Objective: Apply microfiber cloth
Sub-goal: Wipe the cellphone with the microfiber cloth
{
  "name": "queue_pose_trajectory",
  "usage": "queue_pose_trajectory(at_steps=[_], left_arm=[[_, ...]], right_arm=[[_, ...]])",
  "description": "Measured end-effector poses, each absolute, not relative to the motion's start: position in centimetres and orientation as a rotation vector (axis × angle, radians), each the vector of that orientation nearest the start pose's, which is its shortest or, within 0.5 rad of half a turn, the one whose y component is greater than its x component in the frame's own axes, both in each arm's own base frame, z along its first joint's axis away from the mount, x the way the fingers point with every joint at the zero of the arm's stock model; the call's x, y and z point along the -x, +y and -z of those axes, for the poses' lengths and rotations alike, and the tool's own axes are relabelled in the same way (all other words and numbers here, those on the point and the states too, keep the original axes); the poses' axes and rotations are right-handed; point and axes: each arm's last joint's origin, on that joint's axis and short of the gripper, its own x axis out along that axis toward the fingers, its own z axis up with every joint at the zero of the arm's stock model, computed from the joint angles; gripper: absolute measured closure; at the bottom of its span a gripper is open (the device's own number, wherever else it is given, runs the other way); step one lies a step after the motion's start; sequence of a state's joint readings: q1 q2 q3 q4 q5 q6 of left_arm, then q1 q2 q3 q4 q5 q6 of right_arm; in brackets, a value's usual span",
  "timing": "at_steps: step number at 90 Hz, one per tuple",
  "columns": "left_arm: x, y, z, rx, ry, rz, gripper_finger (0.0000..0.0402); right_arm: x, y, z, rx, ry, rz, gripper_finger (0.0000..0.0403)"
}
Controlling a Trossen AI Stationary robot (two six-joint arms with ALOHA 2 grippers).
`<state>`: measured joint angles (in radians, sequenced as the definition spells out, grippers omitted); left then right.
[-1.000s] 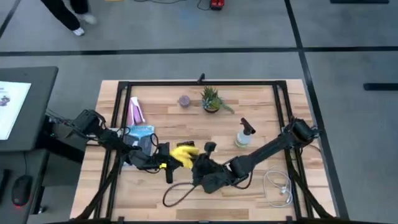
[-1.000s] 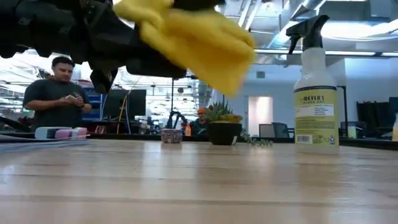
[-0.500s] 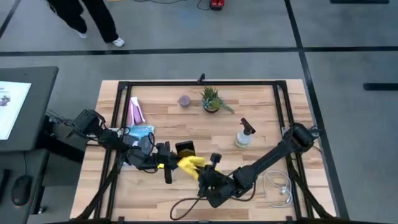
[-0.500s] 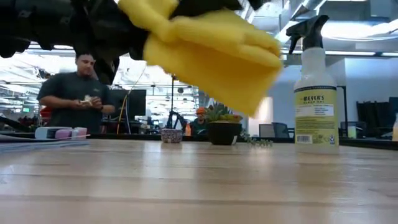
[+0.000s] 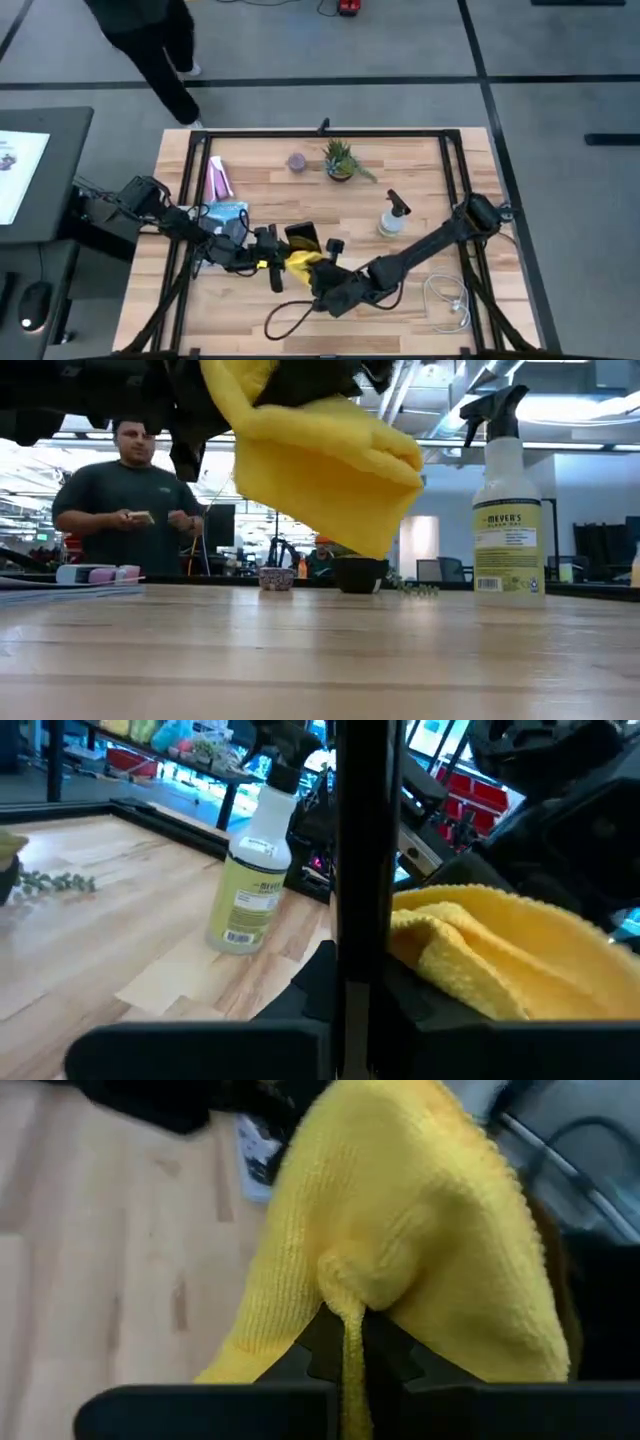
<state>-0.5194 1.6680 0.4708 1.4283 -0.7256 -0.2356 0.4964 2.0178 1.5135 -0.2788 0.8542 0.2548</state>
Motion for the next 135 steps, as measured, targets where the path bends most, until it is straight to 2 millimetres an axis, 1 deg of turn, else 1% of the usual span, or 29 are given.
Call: queue_pose_trajectory(at_steps=[12, 20, 30, 38, 46, 58, 72, 79, 88, 94, 100, 105, 115, 122, 129, 135], left_arm=[[-25.1, -12.1, -18.1, 0.37, -0.213, -0.187, 0.0393], [-25.1, -12.2, -18.1, 0.371, -0.213, -0.185, 0.0393], [-25.1, -12.2, -18.1, 0.37, -0.212, -0.167, 0.0393], [-25.1, -12.3, -18.1, 0.369, -0.206, -0.166, 0.0393], [-25.2, -12.4, -17.7, 0.355, -0.168, -0.164, 0.0393], [-25.2, -12.4, -17.0, 0.342, -0.11, -0.168, 0.0393], [-25.4, -12.5, -16.6, 0.337, -0.073, -0.17, 0.0393], [-25.4, -12.5, -16.6, 0.338, -0.07, -0.161, 0.0393], [-25.4, -12.5, -16.6, 0.336, -0.068, -0.149, 0.0393], [-25.4, -12.5, -16.6, 0.335, -0.067, -0.151, 0.0393], [-25.4, -12.5, -16.6, 0.335, -0.067, -0.157, 0.0393], [-25.4, -12.5, -16.6, 0.335, -0.068, -0.166, 0.0393], [-25.4, -12.4, -16.7, 0.343, -0.079, -0.181, 0.0393], [-25.4, -12.4, -16.7, 0.348, -0.079, -0.176, 0.0393], [-25.4, -12.4, -16.7, 0.346, -0.077, -0.166, 0.0393], [-25.4, -12.5, -16.6, 0.339, -0.066, -0.155, 0.0393]], right_arm=[[-38.9, 18.9, -21.0, 0.182, 0.574, 0.505, 0.0403], [-39.0, 19.0, -21.0, 0.15, 0.57, 0.496, 0.0403], [-39.1, 19.2, -21.1, 0.214, 0.583, 0.439, 0.0403], [-38.6, 19.7, -21.4, 0.27, 0.564, 0.467, 0.0403], [-38.1, 19.9, -22.4, 0.318, 0.518, 0.525, 0.0403], [-37.7, 19.3, -24.4, 0.351, 0.455, 0.601, 0.0403], [-38.8, 18.1, -25.7, 0.357, 0.41, 0.613, 0.0403], [-39.6, 17.5, -26.1, 0.327, 0.396, 0.546, 0.0403], [-40.2, 16.9, -25.9, 0.268, 0.433, 0.396, 0.0403], [-40.2, 16.5, -25.5, 0.251, 0.478, 0.36, 0.0403], [-40.1, 16.2, -25.2, 0.269, 0.518, 0.371, 0.0403], [-39.9, 16.0, -25.0, 0.301, 0.531, 0.418, 0.0403], [-39.6, 16.0, -25.3, 0.387, 0.489, 0.567, 0.0403], [-39.6, 16.4, -25.8, 0.436, 0.448, 0.632, 0.0403], [-39.6, 16.7, -25.9, 0.453, 0.44, 0.622, 0.0403], [-39.6, 16.8, -25.8, 0.431, 0.457, 0.549, 0.0403]])
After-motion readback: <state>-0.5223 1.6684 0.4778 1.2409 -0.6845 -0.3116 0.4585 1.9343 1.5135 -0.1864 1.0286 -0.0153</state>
